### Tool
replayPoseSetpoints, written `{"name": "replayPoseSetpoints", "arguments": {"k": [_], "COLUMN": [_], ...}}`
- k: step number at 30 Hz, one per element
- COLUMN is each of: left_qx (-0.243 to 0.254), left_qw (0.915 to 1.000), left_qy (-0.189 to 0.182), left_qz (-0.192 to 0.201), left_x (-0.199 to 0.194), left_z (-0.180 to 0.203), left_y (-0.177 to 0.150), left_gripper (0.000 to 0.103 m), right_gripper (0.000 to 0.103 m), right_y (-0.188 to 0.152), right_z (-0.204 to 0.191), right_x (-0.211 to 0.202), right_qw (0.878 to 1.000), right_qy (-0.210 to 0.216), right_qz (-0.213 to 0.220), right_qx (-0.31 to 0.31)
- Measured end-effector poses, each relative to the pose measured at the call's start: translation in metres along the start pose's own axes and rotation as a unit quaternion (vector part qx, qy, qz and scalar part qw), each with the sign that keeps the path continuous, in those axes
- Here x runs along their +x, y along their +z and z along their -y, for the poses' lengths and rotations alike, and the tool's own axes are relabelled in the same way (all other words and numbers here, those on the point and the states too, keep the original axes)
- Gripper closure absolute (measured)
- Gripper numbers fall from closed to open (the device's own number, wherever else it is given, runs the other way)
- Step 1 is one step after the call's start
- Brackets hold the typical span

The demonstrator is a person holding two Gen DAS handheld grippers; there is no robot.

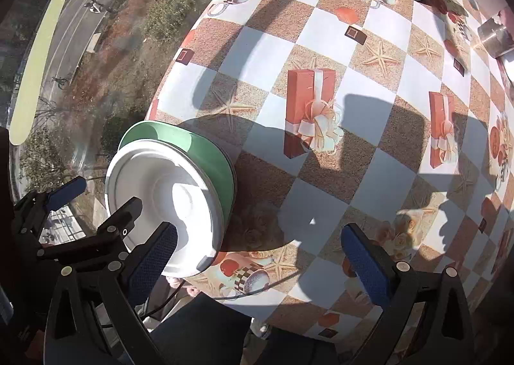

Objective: Organize plates and bowls

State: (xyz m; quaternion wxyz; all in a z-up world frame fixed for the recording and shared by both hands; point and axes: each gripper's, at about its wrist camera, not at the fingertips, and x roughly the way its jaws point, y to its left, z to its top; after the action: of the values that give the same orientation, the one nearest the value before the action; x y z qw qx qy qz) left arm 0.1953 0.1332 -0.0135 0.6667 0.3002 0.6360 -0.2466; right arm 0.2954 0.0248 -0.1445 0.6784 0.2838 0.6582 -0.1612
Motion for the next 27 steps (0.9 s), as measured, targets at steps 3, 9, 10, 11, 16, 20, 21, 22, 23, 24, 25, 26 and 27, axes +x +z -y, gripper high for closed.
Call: {"name": "replayPoseSetpoints", "arguments": {"k": [3, 9, 10, 11, 16, 20, 21, 22, 23, 24, 25, 26, 27], "left_qx": [0.003, 0.030, 0.033, 0.036, 0.040, 0.043, 0.044, 0.044, 0.044, 0.044, 0.044, 0.044, 0.044], "left_qw": [0.9998, 0.9995, 0.9994, 0.9993, 0.9991, 0.9989, 0.9989, 0.9988, 0.9987, 0.9987, 0.9987, 0.9987, 0.9987], "left_qy": [-0.020, 0.001, 0.002, 0.003, 0.008, 0.016, 0.019, 0.021, 0.023, 0.023, 0.023, 0.024, 0.026], "left_qz": [-0.005, 0.009, 0.009, 0.008, 0.006, 0.004, 0.004, 0.004, 0.005, 0.005, 0.005, 0.005, 0.005], "left_x": [-0.002, -0.008, -0.008, -0.009, -0.011, -0.017, -0.017, -0.017, -0.017, -0.018, -0.018, -0.018, -0.018], "left_z": [0.001, 0.014, 0.015, 0.016, 0.018, 0.022, 0.022, 0.023, 0.023, 0.023, 0.023, 0.024, 0.025], "left_y": [-0.001, -0.005, -0.005, -0.005, -0.007, -0.008, -0.008, -0.008, -0.008, -0.008, -0.008, -0.008, -0.008], "left_gripper": [0.001, 0.000, 0.001, 0.001, 0.001, 0.001, 0.001, 0.001, 0.001, 0.001, 0.001, 0.001, 0.001], "right_gripper": [0.000, 0.000, 0.000, 0.000, 0.000, 0.000, 0.000, 0.000, 0.000, 0.000, 0.000, 0.000, 0.000], "right_y": [-0.005, -0.011, -0.012, -0.013, -0.013, -0.013, -0.013, -0.013, -0.013, -0.012, -0.012, -0.012, -0.012], "right_z": [-0.007, -0.015, -0.016, -0.016, -0.015, -0.016, -0.016, -0.016, -0.016, -0.016, -0.016, -0.016, -0.015], "right_x": [-0.002, -0.009, -0.009, -0.010, -0.020, -0.021, -0.021, -0.021, -0.022, -0.022, -0.022, -0.023, -0.023], "right_qw": [1.000, 0.999, 0.999, 0.999, 0.998, 0.998, 0.998, 0.998, 0.998, 0.998, 0.998, 0.998, 0.998], "right_qy": [0.003, -0.013, -0.014, -0.015, -0.018, -0.014, -0.014, -0.013, -0.012, -0.012, -0.012, -0.012, -0.011], "right_qz": [0.021, 0.024, 0.023, 0.022, 0.022, 0.021, 0.021, 0.021, 0.022, 0.022, 0.022, 0.022, 0.022], "right_qx": [0.003, -0.027, -0.032, -0.037, -0.048, -0.055, -0.057, -0.058, -0.059, -0.060, -0.061, -0.062, -0.063]}}
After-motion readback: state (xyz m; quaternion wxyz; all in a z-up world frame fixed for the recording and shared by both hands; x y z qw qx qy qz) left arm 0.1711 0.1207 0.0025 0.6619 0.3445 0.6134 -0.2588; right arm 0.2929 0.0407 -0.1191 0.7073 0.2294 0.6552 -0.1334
